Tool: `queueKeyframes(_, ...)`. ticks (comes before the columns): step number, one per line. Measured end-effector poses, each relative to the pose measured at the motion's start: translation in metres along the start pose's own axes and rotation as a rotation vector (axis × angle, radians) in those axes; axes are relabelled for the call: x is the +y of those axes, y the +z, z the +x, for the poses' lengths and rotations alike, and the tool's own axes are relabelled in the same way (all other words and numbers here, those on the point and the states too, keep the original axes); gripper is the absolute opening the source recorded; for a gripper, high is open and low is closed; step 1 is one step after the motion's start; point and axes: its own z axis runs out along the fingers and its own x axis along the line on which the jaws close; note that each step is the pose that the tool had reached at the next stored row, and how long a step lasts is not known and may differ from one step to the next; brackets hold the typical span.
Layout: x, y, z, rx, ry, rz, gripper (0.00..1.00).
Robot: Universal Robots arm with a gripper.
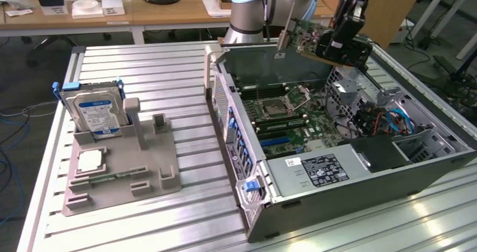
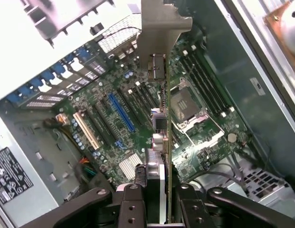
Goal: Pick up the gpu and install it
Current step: 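Insert the gpu into the slot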
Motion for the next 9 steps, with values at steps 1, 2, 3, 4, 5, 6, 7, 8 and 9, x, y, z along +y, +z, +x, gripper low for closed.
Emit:
queueKeyframes(1, 0.0, 0.0, 0.0, 0.0006, -0.015, 0.0001, 0.28)
queueKeyframes(2, 0.0, 0.0, 0.0, 0.0014, -0.03, 0.0002, 0.28)
queueKeyframes(3, 0.0, 0.0, 0.0, 0.0021, -0.047, 0.0003, 0.28)
queueKeyframes(4, 0.0, 0.0, 0.0, 0.0027, -0.062, 0.0004, 0.28)
queueKeyframes(5, 0.0, 0.0, 0.0, 0.0034, -0.078, 0.0005, 0.28)
queueKeyframes(6, 0.0, 0.0001, 0.0, 0.0041, -0.095, 0.0006, 0.28)
queueKeyframes(7, 0.0, 0.0001, 0.0, 0.0048, -0.111, 0.0008, 0.28)
queueKeyframes(8, 0.0, 0.0, 0.0, 0.0057, -0.128, 0.0009, 0.28)
queueKeyframes(9, 0.0, 0.0, 0.0, 0.0064, -0.144, 0.001, 0.28)
